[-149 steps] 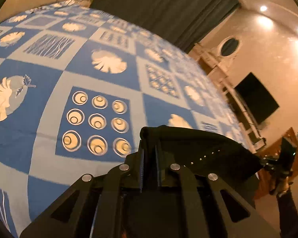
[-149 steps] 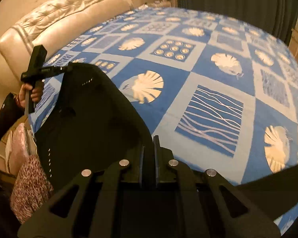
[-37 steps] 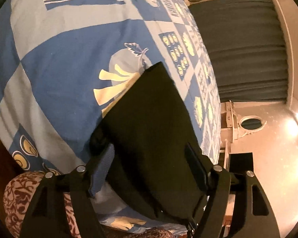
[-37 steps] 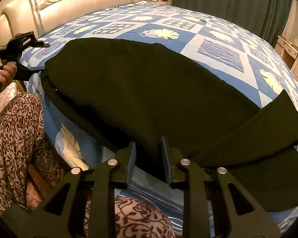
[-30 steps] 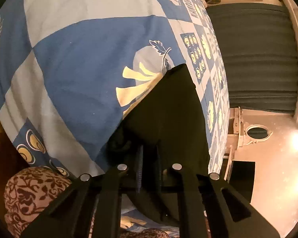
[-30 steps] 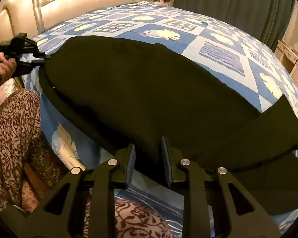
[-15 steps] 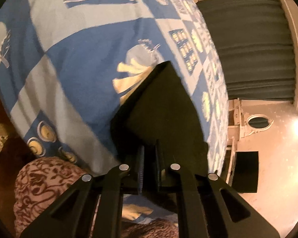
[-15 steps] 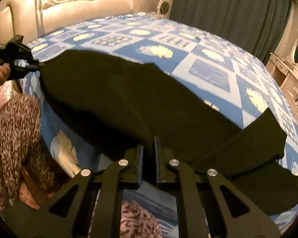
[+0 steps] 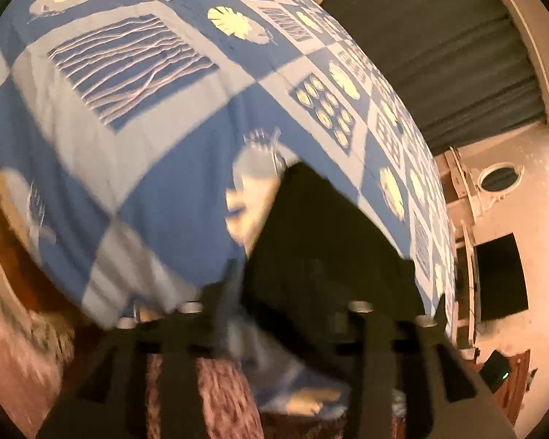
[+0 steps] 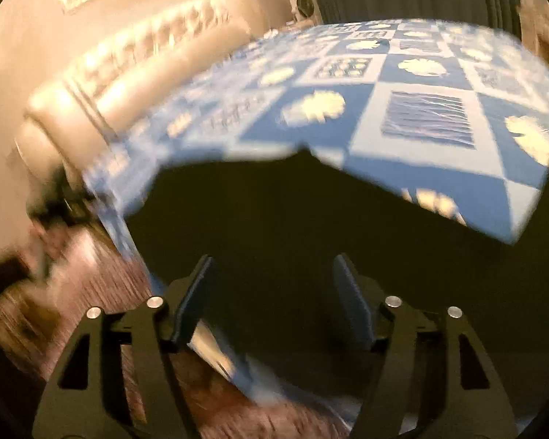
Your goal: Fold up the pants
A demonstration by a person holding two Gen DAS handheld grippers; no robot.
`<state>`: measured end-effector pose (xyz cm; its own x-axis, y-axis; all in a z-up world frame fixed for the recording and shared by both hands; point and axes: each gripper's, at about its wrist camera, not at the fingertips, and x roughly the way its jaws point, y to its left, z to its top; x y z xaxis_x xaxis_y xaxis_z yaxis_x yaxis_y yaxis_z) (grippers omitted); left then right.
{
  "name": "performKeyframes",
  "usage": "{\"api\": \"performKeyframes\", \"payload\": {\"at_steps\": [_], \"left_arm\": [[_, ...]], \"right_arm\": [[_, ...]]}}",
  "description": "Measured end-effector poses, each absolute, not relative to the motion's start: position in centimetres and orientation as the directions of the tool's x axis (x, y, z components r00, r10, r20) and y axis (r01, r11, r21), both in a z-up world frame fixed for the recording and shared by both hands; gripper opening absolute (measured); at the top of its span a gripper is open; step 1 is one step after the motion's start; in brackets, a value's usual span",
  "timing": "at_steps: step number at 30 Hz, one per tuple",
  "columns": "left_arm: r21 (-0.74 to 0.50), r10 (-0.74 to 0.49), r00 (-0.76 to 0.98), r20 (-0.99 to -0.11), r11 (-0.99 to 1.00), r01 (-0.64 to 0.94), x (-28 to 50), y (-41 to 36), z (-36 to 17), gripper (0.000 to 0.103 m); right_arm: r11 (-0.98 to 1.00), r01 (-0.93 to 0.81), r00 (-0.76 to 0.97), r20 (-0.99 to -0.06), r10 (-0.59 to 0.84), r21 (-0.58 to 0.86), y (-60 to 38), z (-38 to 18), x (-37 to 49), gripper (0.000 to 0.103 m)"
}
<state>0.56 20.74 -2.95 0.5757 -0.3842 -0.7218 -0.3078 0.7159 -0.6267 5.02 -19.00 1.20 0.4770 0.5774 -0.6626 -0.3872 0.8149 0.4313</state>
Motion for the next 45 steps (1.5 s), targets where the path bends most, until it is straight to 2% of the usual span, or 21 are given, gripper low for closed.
{"api": "performKeyframes", "payload": {"at_steps": [4, 7, 8, 10, 14, 15, 16, 17, 18, 19, 21, 22, 23, 25, 34, 35, 36, 38, 42, 45], "left_arm": [[-0.624, -0.429, 0.516, -0.742, 0.724, -0.295, 5.9, 20.9, -5.8, 0.049], [-0.628, -0.449, 0.504, -0.738, 0.730, -0.269, 8.9, 20.4, -7.2, 0.049], [-0.645, -0.461, 0.514, -0.723, 0.717, -0.264, 9.6, 20.6, -7.4, 0.051], [-0.670, -0.490, 0.520, -0.700, 0.702, -0.240, 10.4, 20.7, -7.5, 0.060], [-0.686, -0.518, 0.525, -0.676, 0.702, -0.190, 10.9, 20.0, -7.2, 0.066], [-0.673, -0.519, 0.519, -0.679, 0.722, -0.159, 10.9, 19.4, -6.9, 0.066], [-0.654, -0.515, 0.514, -0.686, 0.746, -0.127, 10.9, 18.9, -6.7, 0.066], [-0.626, -0.503, 0.508, -0.699, 0.774, -0.094, 11.0, 18.2, -6.6, 0.066], [-0.574, -0.472, 0.504, -0.723, 0.817, -0.058, 11.0, 17.2, -6.4, 0.058], [-0.521, -0.440, 0.499, -0.747, 0.853, -0.027, 10.9, 16.4, -6.3, 0.045], [-0.381, -0.338, 0.496, -0.800, 0.924, 0.016, 10.9, 14.6, -6.4, 0.037], [-0.340, -0.311, 0.505, -0.805, 0.940, 0.037, 10.9, 14.1, -6.3, 0.029], [-0.308, -0.289, 0.509, -0.811, 0.950, 0.049, 10.8, 13.7, -6.2, 0.027], [-0.271, -0.253, 0.516, -0.818, 0.962, 0.042, 11.0, 13.4, -5.9, 0.015], [-0.244, -0.212, 0.526, -0.823, 0.970, 0.009, 11.4, 13.8, -5.6, 0.012], [-0.254, -0.219, 0.522, -0.824, 0.967, 0.005, 11.6, 14.0, -5.6, 0.012], [-0.262, -0.224, 0.518, -0.825, 0.965, -0.001, 11.8, 14.3, -5.6, 0.012], [-0.264, -0.225, 0.519, -0.825, 0.964, -0.003, 12.1, 14.7, -5.2, 0.012], [-0.260, -0.227, 0.503, -0.834, 0.966, 0.006, 12.3, 14.4, -5.4, 0.012], [-0.242, -0.230, 0.515, -0.826, 0.969, 0.044, 11.9, 14.2, -5.5, 0.013]], "right_arm": [[0.782, -0.341, 0.445, -0.643, 0.623, 0.522, -18.7, 0.4, 13.0, 0.077], [0.801, -0.297, 0.394, -0.698, 0.599, 0.520, -17.4, -1.8, 18.4, 0.077], [0.807, -0.294, 0.365, -0.720, 0.590, 0.512, -16.8, -2.7, 19.9, 0.077], [0.803, -0.285, 0.305, -0.744, 0.594, 0.524, -16.0, -4.3, 21.7, 0.077], [0.793, -0.294, 0.235, -0.764, 0.602, 0.534, -14.5, -6.7, 23.4, 0.077], [0.785, -0.299, 0.225, -0.760, 0.610, 0.542, -14.3, -7.0, 23.6, 0.074], [0.783, -0.308, 0.220, -0.760, 0.612, 0.541, -14.1, -7.1, 23.7, 0.055], [0.789, -0.312, 0.218, -0.769, 0.601, 0.529, -14.0, -7.1, 23.9, 0.044], [0.799, -0.315, 0.212, -0.783, 0.585, 0.512, -13.9, -7.3, 24.1, 0.033], [0.795, -0.318, 0.204, -0.782, 0.589, 0.516, -13.9, -7.4, 24.1, 0.024], [0.787, -0.326, 0.198, -0.776, 0.599, 0.524, -13.8, -7.3, 24.0, 0.021], [0.790, -0.332, 0.207, -0.778, 0.593, 0.515, -13.7, -7.1, 23.9, 0.019], [0.797, -0.342, 0.223, -0.781, 0.584, 0.498, -13.5, -6.8, 23.8, 0.018], [0.808, -0.356, 0.251, -0.785, 0.566, 0.469, -13.0, -6.3, 23.6, 0.015], [0.828, -0.373, 0.343, -0.767, 0.542, 0.419, -10.7, -3.8, 25.2, 0.010], [0.825, -0.375, 0.352, -0.759, 0.548, 0.422, -10.2, -3.4, 25.7, 0.008], [0.816, -0.379, 0.358, -0.744, 0.565, 0.437, -9.7, -2.9, 26.2, 0.000], [0.781, -0.387, 0.359, -0.700, 0.617, 0.490, -8.5, -1.9, 27.4, 0.000], [0.759, -0.360, 0.349, -0.677, 0.648, 0.542, -6.4, -1.3, 29.2, 0.002], [0.804, -0.296, 0.397, -0.699, 0.595, 0.516, -7.7, -1.1, 28.6, 0.041]]}}
